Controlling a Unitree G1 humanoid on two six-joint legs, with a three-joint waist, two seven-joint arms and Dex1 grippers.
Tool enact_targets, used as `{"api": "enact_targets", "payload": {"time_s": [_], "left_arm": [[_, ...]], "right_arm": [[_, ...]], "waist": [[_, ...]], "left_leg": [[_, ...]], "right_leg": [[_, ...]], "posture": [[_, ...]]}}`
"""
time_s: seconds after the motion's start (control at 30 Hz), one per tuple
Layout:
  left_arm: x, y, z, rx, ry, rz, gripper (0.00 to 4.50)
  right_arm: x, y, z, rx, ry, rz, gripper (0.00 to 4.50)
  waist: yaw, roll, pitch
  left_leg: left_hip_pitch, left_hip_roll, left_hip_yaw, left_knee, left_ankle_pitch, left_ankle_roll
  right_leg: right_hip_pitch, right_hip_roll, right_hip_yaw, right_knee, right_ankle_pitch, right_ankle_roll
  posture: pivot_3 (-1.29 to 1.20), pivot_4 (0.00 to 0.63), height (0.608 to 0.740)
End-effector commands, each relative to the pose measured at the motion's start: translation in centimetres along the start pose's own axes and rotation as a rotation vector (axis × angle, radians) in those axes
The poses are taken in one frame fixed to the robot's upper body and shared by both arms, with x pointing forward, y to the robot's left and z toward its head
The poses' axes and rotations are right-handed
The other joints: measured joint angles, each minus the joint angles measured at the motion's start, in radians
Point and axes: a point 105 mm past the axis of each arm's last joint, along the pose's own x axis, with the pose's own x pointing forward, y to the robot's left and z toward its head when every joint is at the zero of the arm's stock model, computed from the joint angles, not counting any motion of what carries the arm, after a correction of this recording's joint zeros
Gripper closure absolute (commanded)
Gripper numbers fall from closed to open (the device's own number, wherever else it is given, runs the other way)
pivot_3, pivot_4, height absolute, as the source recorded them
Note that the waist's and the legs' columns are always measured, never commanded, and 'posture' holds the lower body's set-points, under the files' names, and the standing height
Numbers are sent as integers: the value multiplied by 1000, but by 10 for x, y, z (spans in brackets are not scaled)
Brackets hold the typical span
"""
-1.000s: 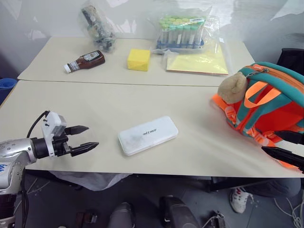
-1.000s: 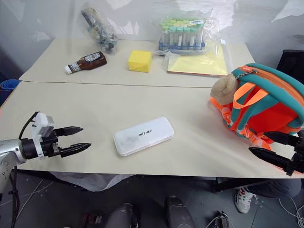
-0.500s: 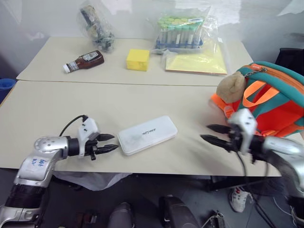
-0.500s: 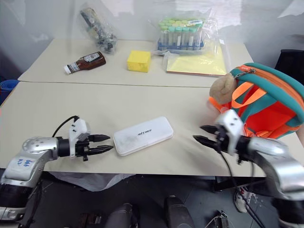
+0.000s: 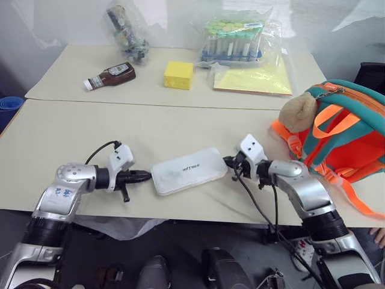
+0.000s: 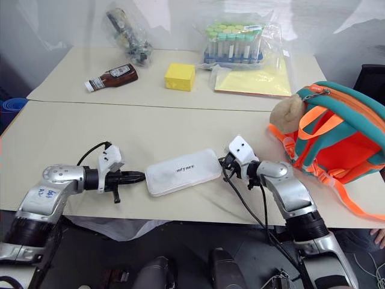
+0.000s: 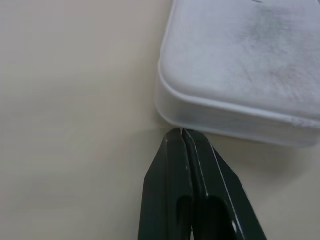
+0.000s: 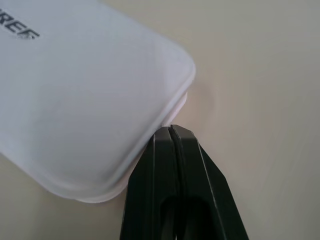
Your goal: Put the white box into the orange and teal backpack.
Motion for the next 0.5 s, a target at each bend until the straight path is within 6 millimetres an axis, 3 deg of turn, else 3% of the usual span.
{"api": "enact_targets", "payload": {"time_s": [0.03,0.2,0.3,0.43,0.5], "left_arm": [[7,5,18,47,-40,-8,4453],[17,19,23,95,-17,5,4453],[7,40,13,98,55,75,4453],[-12,57,-2,60,137,97,3546],[-18,61,0,10,126,86,2945]], "right_arm": [[-10,15,17,-16,-68,44,4495],[-22,14,15,-5,-61,-8,4495],[-26,7,13,12,-57,-52,4495],[-30,-2,12,20,-58,-92,4500],[-29,-3,12,19,-58,-96,4500]], "waist": [[0,0,0],[-5,0,0],[-8,0,0],[-8,0,0],[-8,0,0]], "left_leg": [[0,0,0,1,0,0],[1,1,0,1,0,0],[1,1,0,1,0,0],[1,1,0,1,0,0],[1,1,1,1,0,0]], "right_leg": [[0,0,0,0,0,0],[0,2,0,3,0,0],[0,2,0,3,0,0],[0,2,0,2,0,0],[0,2,0,3,0,0]], "posture": [[0,150,740],[0,150,740],[0,150,740],[0,150,740],[0,150,740]]}}
